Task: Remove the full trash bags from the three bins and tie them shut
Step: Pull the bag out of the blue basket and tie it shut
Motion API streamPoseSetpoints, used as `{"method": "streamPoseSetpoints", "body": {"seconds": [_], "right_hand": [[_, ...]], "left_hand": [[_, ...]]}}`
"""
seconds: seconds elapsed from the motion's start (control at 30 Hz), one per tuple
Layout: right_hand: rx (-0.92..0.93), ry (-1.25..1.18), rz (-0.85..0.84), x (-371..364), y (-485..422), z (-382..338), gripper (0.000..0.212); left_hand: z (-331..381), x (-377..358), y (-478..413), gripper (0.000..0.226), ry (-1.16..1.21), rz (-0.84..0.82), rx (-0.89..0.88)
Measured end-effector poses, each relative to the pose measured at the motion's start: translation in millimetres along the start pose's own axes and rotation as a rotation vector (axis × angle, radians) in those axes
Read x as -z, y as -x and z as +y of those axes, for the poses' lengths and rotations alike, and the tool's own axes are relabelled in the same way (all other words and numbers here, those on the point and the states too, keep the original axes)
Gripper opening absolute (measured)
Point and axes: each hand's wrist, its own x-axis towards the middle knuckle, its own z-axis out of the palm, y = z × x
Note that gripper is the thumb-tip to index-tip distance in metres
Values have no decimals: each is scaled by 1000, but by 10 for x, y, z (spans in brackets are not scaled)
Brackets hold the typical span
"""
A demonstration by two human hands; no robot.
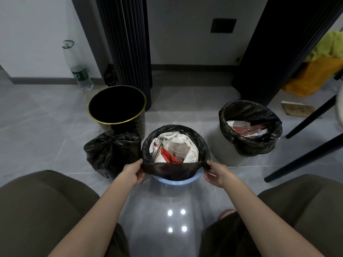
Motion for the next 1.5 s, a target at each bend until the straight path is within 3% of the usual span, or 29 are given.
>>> {"method": "streamPoseSetpoints", "body": {"seconds": [0.07,0.17,0.3,0.4,0.5,0.73,0.9,1.03,1.13,1.23,1.33,1.5], "right_hand": [[-41,-86,-11,43,-83,13,12],[-46,-152,2,99,-173,7,18],[-14,-187,23,80,-195,20,9],[138,-221,86,22,-172,-81,26],[337,-146,121,-39,-116,-163,25],[381,-214,-12,-13,-46,-270,22],[383,-181,46,-43,-91,-383,16],[141,-145,-32,-67,-165,-510,45],[57,-22,-82,-75,-142,-582,39],[102,152,-12,-88,-158,-610,31],[239,185,34,-128,-211,-653,30],[450,166,99,-193,-192,-737,33]], "left_hand": [[23,-19,-44,13,26,29,-54],[55,-96,-33,14,18,4,-203],[94,-157,40,7,25,-63,-376],[108,-164,104,11,66,-106,-453],[80,-164,194,16,96,-147,-497],[100,-176,275,14,-17,-225,-449],[202,-212,257,34,-172,-203,-318],[314,-252,129,47,-280,-172,-282],[379,-299,23,50,-267,-140,-254],[442,-343,-85,31,-162,-64,-278],[509,-363,-156,13,-198,-50,-358],[543,-466,-205,18,-240,-71,-412]]}}
